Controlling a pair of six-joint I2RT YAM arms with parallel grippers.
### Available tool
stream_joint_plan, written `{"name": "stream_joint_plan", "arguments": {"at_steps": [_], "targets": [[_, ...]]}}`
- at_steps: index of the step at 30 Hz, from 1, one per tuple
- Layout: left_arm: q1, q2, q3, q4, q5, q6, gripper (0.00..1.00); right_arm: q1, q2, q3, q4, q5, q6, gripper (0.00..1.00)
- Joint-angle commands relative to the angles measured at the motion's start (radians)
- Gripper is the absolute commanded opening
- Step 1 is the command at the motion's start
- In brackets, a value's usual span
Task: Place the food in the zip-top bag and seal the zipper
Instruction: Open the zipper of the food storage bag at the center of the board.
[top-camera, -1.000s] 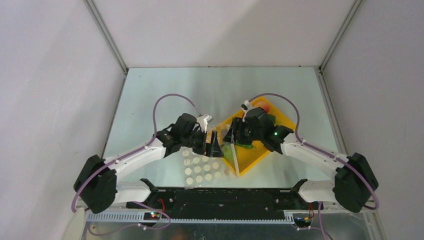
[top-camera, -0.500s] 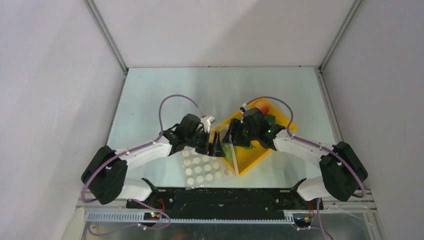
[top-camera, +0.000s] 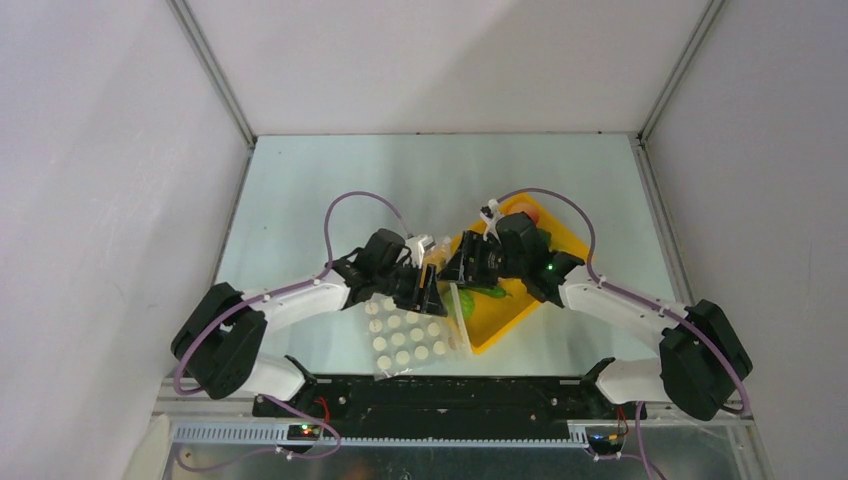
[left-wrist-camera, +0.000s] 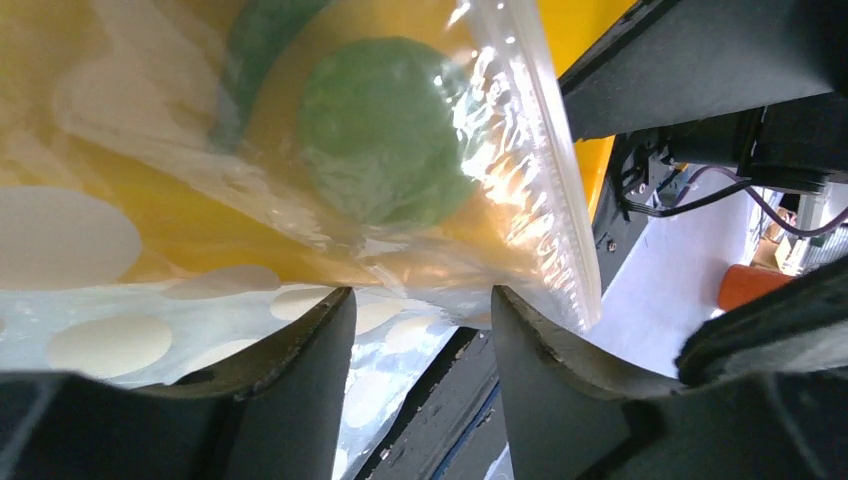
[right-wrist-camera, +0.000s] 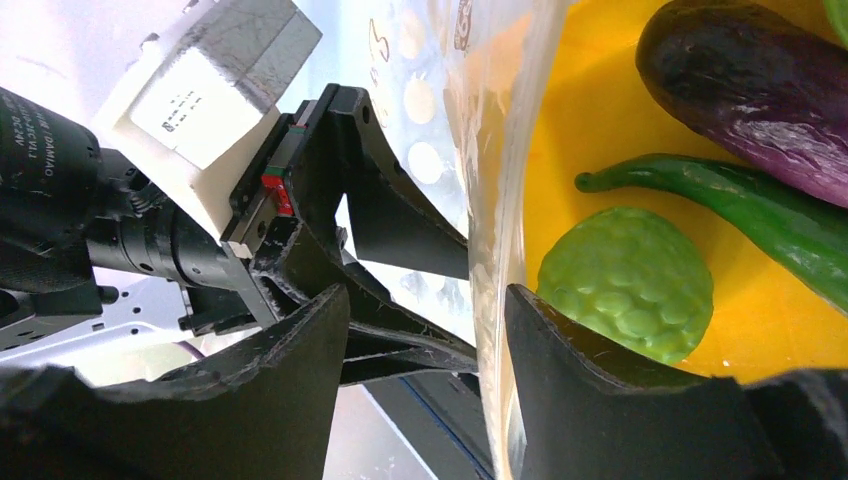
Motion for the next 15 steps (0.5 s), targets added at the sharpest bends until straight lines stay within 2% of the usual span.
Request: {"name": "stream_joint_plan", "arguments": {"at_steps": [1,8,15], "targets": [[-0.004,0.004,-0.004,0.062,0.032,-0.009,0.56,0.018,0.013,-0.014,0.123,-0.092,0.038,0.63],[-0.004,0.009,-0.002,0.063,0.034,-0.011,0.52,0.054,0.060,-0.015,0.203,-0.143,0.044,0.61],[-0.004,0.022,-0.001,0.083,0.057,-0.017,0.49,0.078,0.062,-0.014,0.260,-0.163,0.037,0.49]]}}
